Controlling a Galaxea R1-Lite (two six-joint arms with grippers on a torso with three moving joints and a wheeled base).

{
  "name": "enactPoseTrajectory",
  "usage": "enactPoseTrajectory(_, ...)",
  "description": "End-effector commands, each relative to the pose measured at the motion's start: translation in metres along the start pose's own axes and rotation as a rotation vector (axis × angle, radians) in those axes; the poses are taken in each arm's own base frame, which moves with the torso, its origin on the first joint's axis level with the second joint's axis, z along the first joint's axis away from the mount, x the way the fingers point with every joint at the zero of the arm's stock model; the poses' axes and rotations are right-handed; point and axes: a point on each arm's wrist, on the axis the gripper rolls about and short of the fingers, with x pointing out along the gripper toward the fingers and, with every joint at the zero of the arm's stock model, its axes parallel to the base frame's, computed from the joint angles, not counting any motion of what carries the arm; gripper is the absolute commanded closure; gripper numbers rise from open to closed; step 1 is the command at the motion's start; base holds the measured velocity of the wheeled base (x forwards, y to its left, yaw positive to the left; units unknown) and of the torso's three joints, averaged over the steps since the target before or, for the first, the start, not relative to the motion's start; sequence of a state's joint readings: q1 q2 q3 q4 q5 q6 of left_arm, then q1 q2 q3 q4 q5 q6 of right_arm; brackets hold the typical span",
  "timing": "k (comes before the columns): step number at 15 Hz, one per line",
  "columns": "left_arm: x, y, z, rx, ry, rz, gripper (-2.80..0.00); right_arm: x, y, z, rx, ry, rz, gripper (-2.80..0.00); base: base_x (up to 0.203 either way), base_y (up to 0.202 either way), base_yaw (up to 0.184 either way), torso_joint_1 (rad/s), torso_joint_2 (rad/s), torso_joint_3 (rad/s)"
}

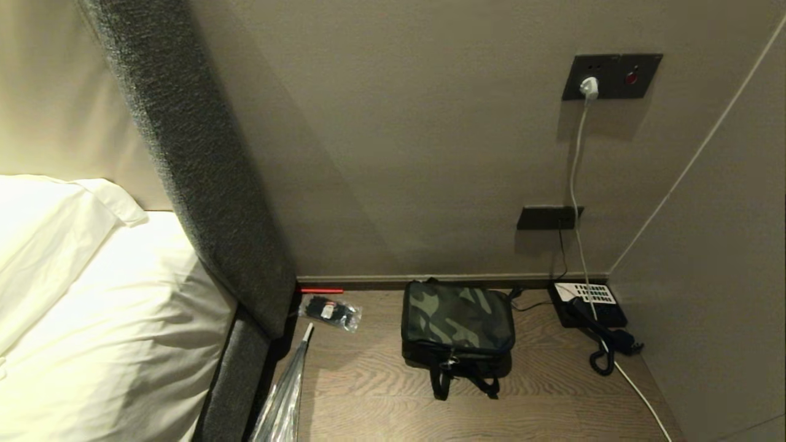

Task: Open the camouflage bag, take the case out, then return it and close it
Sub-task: Open the top of the storage box

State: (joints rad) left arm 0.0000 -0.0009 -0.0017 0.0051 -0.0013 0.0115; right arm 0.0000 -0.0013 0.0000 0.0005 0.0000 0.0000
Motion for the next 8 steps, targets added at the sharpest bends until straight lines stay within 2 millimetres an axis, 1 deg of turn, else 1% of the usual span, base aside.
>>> enactPoseTrajectory(1, 0.0002, 0.0001, 0.0002, -0.008, -0.004, 0.003, 0.0, 0.0001, 0.0, -0.0001, 0.0, 0.002, 0.0, 0.0, 0.0, 0.0, 0.0, 0.002, 0.0, -0.2)
enactPoseTrajectory(2, 0.0002, 0.0001, 0.0001, -0.03, -0.003, 0.003, 0.0, 0.0001, 0.0, 0.0, 0.0, 0.002, 0.0, 0.0, 0.0, 0.0, 0.0, 0.002, 0.01, -0.203)
enactPoseTrajectory(8, 0.0002, 0.0001, 0.0001, -0.024, -0.003, 0.003, 0.0, 0.0001, 0.0, 0.0001, 0.0, 0.001, 0.0, 0.0, 0.0, 0.0, 0.0, 0.004, 0.0, -0.197)
